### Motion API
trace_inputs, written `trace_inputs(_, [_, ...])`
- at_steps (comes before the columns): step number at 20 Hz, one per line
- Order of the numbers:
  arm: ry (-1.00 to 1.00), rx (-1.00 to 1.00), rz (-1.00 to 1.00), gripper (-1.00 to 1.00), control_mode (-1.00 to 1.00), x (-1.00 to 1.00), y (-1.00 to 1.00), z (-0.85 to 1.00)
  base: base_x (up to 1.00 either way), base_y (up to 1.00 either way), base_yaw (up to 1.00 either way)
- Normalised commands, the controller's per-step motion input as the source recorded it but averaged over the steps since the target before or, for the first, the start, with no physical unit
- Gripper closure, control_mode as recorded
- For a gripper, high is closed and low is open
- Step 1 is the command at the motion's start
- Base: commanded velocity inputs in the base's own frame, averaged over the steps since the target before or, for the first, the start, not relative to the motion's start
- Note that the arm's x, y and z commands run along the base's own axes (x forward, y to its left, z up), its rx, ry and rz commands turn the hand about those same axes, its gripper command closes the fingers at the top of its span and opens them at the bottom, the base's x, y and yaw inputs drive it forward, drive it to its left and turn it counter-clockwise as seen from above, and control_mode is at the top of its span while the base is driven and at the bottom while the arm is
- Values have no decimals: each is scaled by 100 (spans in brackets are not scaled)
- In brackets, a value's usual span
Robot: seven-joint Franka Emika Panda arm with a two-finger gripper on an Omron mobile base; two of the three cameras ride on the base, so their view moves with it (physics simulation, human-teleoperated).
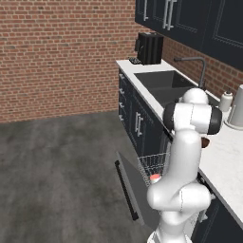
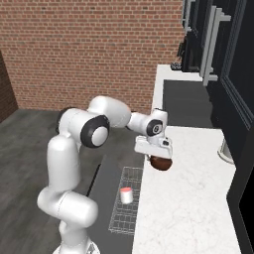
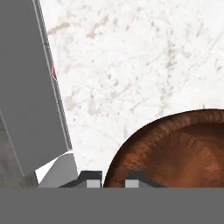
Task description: Pick up the cup and bowl from the counter, place them in the dishwasher, and close the dishwasher door.
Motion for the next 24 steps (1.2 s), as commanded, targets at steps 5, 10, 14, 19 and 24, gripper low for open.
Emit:
trace_inputs(5, [-24,0,0,100,-100,-79,97,23,0,0,0])
trace_inputs(10, [-5,0,0,100,-100,-67,100,35,0,0,0])
trace_inputs(14, [5,0,2,100,-100,-31,100,41,0,0,0])
trace_inputs(19, [4,0,15,100,-100,-21,92,13,0,0,0])
trace_inputs(24, [1,-1,21,100,-100,24,36,-9,0,0,0])
